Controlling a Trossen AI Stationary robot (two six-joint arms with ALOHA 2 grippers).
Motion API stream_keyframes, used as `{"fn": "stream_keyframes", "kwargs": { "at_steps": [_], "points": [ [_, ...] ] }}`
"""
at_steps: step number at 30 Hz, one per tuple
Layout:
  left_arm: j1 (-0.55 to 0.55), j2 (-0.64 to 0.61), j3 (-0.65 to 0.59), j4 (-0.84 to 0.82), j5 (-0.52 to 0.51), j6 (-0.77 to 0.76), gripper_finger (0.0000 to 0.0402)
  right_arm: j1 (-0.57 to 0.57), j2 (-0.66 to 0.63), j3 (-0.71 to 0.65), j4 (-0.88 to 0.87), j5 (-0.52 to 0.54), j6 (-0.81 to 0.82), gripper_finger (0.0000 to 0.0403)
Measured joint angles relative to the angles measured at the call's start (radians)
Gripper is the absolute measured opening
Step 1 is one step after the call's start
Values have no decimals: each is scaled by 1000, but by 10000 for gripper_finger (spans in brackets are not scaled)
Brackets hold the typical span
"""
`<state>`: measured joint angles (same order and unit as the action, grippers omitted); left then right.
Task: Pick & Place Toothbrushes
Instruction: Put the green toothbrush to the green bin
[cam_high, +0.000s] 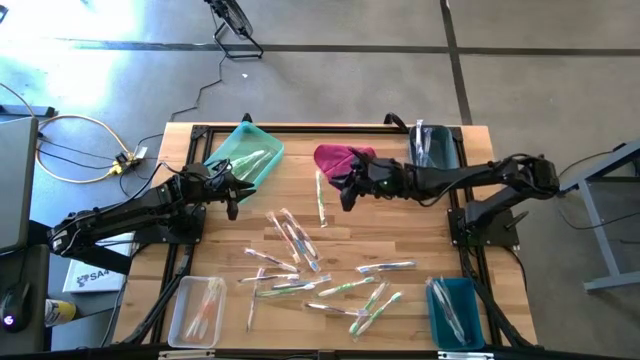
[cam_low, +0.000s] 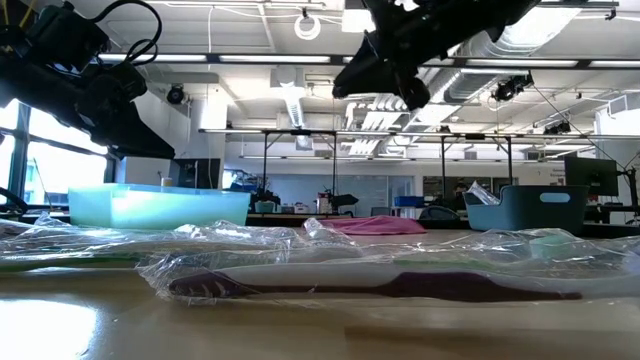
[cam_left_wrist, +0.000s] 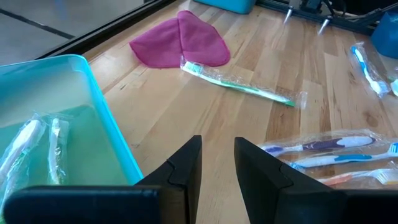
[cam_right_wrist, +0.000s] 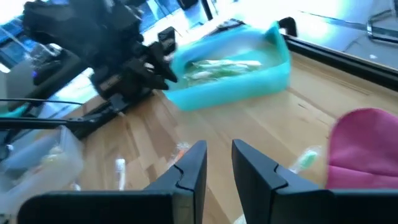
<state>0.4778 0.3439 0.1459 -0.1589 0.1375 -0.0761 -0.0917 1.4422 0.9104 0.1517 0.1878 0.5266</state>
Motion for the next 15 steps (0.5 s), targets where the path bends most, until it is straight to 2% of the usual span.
{"fn": "stream_keyframes", "kwargs": {
  "at_steps": [15],
  "points": [
    [0, 0, 0, 1, 2, 0, 93, 81, 109, 0, 205, 3, 3, 68]
  ]
}}
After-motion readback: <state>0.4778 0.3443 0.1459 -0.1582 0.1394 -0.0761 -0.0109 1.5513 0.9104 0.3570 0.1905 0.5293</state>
